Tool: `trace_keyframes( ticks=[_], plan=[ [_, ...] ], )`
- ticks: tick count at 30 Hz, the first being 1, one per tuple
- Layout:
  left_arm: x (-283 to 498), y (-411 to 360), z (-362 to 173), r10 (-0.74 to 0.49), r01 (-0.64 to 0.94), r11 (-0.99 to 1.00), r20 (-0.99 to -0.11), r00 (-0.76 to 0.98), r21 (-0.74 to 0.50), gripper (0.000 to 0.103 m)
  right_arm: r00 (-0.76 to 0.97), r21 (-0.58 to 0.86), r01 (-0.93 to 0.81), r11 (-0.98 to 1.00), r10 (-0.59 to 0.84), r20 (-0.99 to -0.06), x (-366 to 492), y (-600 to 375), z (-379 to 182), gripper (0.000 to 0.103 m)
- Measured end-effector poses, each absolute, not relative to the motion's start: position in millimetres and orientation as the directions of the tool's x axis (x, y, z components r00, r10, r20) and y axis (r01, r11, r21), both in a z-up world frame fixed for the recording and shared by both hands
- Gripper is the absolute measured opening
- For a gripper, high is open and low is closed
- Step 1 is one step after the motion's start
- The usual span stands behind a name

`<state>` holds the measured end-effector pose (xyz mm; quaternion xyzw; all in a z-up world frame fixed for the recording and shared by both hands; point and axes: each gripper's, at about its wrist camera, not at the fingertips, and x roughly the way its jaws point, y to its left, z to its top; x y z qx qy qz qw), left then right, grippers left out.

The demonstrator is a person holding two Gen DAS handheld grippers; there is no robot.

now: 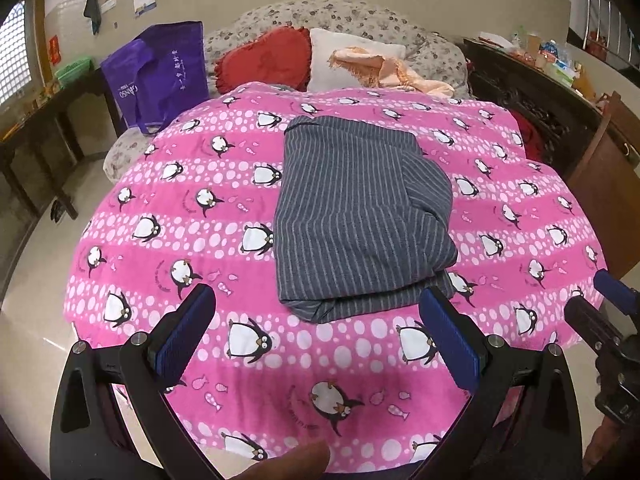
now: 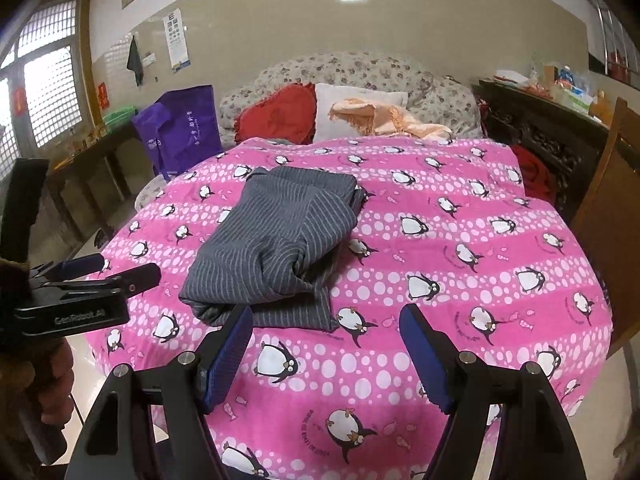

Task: Fold large clothes

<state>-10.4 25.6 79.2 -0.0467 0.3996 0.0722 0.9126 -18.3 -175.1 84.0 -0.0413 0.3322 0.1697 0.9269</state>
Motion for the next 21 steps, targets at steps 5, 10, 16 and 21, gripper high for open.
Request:
trace_keyframes(
  ticks=[5, 10, 16, 21],
  plan=[
    [-10.8, 24.2, 77.1, 0.093, -0.168, 0.985, -0.743, 0.663, -0.026, 0.102, 0.720, 0.036, -0.346, 0.937, 0.291, -0.630, -20.9, -175.2, 85.0, 0.073],
    [-9.6, 23.8, 76.2, 0.098, -0.171, 0.985, -0.746, 0.659, -0.022, 0.102, 0.717, 0.048, -0.334, 0.941, 0.287, -0.635, -19.9, -176.9, 85.4, 0.073],
    [-6.3, 24.4, 72.7, 0.100, -0.171, 0.985, -0.754, 0.649, -0.016, 0.102, 0.712, 0.046, -0.341, 0.939, 0.290, -0.639, -18.6, -173.3, 83.6, 0.073],
    [-3.7, 25.1, 68.7, 0.096, -0.173, 0.985, -0.762, 0.640, -0.021, 0.102, 0.709, 0.048, -0.342, 0.938, 0.291, -0.643, -17.3, -171.7, 82.1, 0.073]
  ],
)
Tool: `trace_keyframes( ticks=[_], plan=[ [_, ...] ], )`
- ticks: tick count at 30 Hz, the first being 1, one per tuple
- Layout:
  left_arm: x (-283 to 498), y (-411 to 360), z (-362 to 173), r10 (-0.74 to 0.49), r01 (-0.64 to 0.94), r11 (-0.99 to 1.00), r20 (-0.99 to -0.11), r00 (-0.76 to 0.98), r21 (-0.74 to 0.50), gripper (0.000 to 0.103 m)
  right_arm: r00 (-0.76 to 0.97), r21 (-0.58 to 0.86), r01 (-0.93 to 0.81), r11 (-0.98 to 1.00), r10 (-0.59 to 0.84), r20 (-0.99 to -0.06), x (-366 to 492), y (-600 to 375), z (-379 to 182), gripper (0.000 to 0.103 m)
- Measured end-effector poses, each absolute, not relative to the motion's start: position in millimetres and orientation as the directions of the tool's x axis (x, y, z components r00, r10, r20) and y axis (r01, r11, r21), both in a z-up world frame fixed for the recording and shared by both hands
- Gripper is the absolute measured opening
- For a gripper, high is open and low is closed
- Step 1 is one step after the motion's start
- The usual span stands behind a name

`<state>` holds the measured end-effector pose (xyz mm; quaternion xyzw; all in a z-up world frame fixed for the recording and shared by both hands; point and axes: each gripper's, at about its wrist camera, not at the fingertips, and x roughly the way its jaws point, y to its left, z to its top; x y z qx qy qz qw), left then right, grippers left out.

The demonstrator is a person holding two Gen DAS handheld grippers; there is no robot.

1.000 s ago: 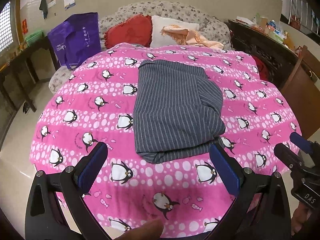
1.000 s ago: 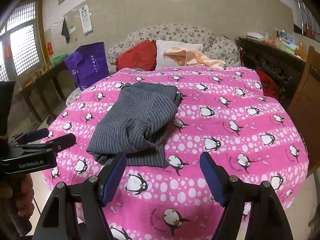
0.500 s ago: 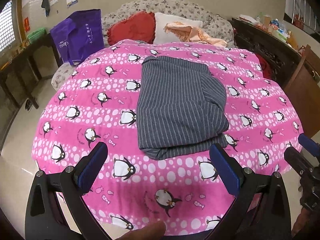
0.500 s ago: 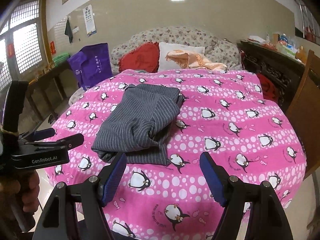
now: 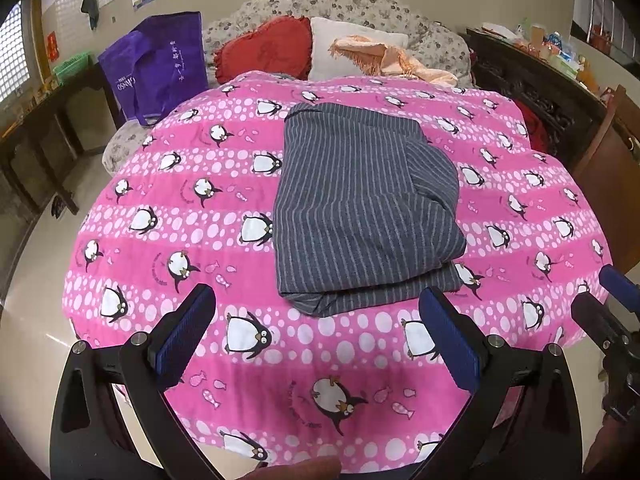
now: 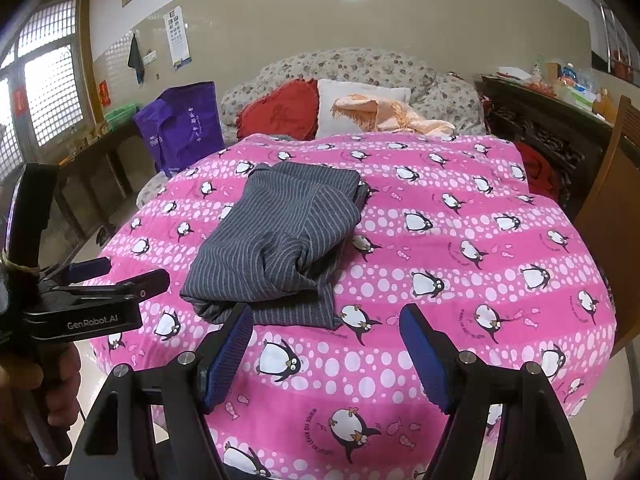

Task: Fold large clothes

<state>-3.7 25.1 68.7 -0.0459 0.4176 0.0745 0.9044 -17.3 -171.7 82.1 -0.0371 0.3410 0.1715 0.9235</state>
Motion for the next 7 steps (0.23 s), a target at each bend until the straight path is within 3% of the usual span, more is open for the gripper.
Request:
trace_keyframes(
  ticks=[7],
  plan=[
    [-3.0, 23.7, 65.5, 0.106, -0.181, 0.983, -0.750, 0.653, -0.018, 0.102, 0.701, 0.052, -0.341, 0.939, 0.291, -0.651, -12.2, -172.6, 75.6, 0.073]
  ],
)
